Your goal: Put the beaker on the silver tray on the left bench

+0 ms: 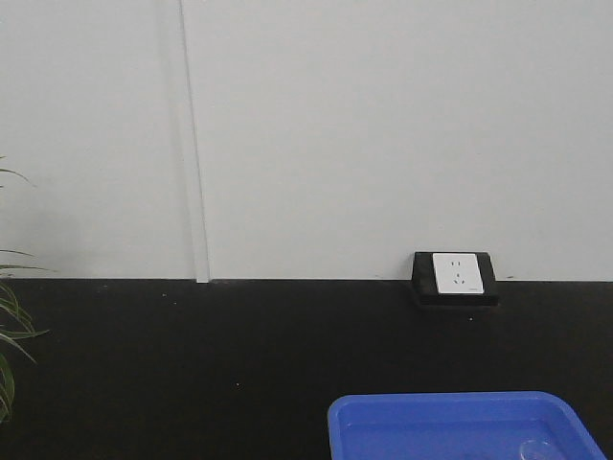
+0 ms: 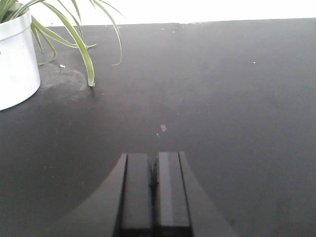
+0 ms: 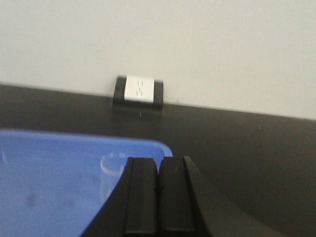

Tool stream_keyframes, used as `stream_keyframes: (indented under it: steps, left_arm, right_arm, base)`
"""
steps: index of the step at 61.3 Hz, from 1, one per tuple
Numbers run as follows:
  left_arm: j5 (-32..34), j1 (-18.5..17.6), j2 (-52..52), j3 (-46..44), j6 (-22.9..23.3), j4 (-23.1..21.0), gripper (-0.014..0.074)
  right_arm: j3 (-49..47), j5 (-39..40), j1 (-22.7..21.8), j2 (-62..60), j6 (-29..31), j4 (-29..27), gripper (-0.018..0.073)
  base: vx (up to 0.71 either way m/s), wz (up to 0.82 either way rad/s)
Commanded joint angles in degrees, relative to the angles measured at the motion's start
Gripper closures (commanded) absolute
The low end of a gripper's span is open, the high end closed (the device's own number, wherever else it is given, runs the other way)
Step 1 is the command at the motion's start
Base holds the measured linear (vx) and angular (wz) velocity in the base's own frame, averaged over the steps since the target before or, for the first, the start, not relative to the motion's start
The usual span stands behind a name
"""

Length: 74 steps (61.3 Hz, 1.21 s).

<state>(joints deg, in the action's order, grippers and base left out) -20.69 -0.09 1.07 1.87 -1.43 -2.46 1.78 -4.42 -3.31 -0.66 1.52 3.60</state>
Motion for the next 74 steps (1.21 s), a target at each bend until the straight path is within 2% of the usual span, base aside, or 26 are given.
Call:
stream_keyframes:
  steps: [1,8,20,27,50,65,74]
  left_arm:
    - [4.63,-0.2,0.44,1.15,0.03,-0.47,0.0595]
    - [4.63,-0.2,0.44,1.15,0.03,-0.47,0.0595]
    - [4.63,-0.2,0.44,1.15,0.03,-0.47,0.0595]
    - [4.63,-0.2,0.44,1.15,0.03,-0.47,0.0595]
    - [4.63,-0.2,0.44,1.15,0.03,-0.47,0.0595]
    - [4.63,-0.2,0.44,1.15,0.03,-0.47,0.0595]
    - [4.63,-0.2,0.44,1.15,0.03,-0.47,0.0595]
  right_arm:
    - [0.32,10.28,-0.21,-0.61,-0.75,-0.6,0.057]
    - [-1.31,13.86,-0.28,-0.44,-1.03,-1.23,0.057]
    - [-11.66,7.96,-0.22,6.53,-3.13,-1.43,0.0569]
    - [-15.79,7.53,-0.27,13.14,-3.13,-1.37,0.0566]
    - [-16.62,8.26,-0.27,30.27,-3.13,-1.32,0.0538]
    - [-16.62,12.63,-0.27,37.88,-3.13,-1.39,0.0424]
    - [-16.62,13.1,-0.27,41.34,-3.13,-1.39,0.0302]
  base:
    - [0.0,0.0]
    - [0.0,0.0]
    - [0.0,0.0]
    - [0.0,0.0]
    - [0.0,0.0]
    - [0.0,0.0]
    - [0.0,0.0]
